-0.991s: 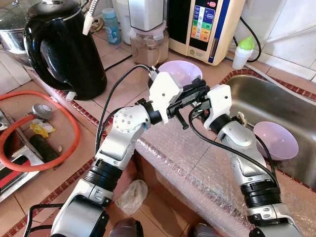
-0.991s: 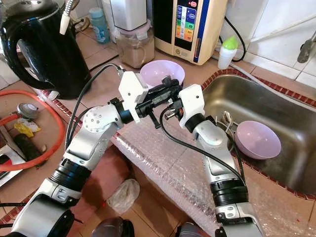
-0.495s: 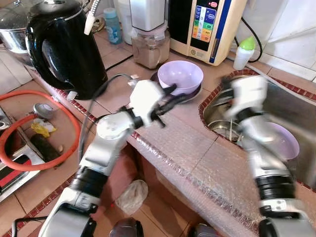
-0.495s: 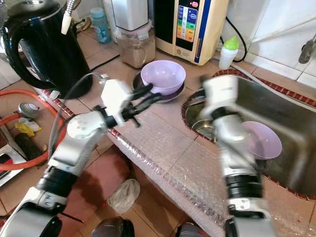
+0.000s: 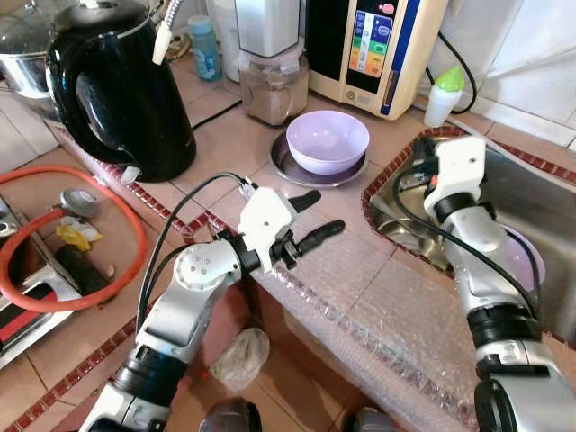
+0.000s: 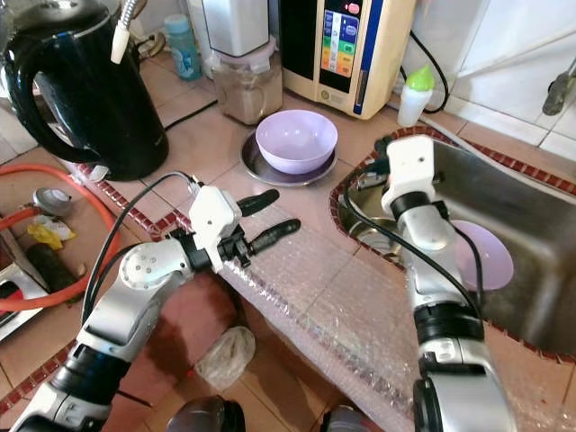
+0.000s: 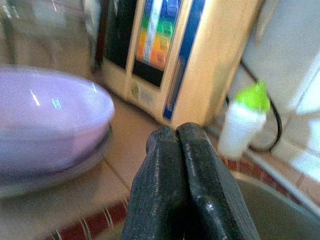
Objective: Kitchen organization
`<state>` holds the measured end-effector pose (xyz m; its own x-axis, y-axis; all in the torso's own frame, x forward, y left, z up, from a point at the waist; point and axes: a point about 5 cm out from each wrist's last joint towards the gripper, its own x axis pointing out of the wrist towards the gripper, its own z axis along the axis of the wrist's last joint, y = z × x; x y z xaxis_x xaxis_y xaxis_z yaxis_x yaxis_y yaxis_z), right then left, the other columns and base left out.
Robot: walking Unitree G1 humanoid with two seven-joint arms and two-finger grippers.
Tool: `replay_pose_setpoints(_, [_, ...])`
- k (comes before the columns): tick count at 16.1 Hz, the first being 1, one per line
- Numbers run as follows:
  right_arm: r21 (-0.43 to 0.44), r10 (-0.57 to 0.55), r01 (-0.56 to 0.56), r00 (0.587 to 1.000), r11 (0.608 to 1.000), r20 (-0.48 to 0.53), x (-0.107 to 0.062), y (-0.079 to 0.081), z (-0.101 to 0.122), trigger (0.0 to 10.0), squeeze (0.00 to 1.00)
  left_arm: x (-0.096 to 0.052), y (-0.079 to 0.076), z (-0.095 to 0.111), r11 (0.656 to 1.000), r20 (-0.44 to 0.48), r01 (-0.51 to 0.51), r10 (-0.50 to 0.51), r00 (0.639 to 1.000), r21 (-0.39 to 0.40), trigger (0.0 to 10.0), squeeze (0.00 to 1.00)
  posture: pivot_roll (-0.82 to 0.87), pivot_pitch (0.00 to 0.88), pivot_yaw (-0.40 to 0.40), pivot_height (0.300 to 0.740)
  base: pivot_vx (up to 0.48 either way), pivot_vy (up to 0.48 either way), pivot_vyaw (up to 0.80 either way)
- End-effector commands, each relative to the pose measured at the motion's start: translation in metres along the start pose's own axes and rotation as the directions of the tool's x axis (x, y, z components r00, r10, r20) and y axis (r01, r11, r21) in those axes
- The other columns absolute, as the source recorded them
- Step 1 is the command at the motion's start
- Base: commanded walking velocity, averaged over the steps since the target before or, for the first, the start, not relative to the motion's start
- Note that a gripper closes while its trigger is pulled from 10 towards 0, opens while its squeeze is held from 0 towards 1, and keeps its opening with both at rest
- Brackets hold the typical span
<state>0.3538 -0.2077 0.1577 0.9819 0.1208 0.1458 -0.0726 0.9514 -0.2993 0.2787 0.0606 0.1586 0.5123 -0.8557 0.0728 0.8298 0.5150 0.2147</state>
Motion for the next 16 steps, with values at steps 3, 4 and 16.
replay_pose_setpoints(3, [-0.033, 0.003, -0.004, 0.999, 0.999, -0.035, 0.006, 0.004, -0.008, 0.0, 0.0, -0.004, -0.006, 0.003, 0.999, -0.034, 0.033, -0.033, 0.999, 0.005, 10.0, 1.0, 0.09, 0.091, 0.057, 0.74, 0.0, 0.0, 0.0])
replay_pose_setpoints(4, [-0.035, 0.005, -0.007, 0.999, 0.999, -0.048, 0.006, 0.006, -0.012, 2.3, 0.97, -0.006, -0.006, 0.003, 0.999, -0.044, 0.039, -0.039, 0.998, 0.001, 10.0, 1.0, 0.1, 0.091, 0.06, 0.74, 0.0, 0.0, 0.0])
replay_pose_setpoints(16, [0.032, -0.043, 0.046, 0.996, 0.998, -0.076, -0.063, 0.027, -0.046, 10.0, 1.0, -0.02, 0.11, 0.019, 0.85, -0.052, -0.523, 0.521, 0.852, -0.058, 10.0, 1.0, 0.01, 0.087, 0.104, 0.74, 0.0, 0.0, 0.0])
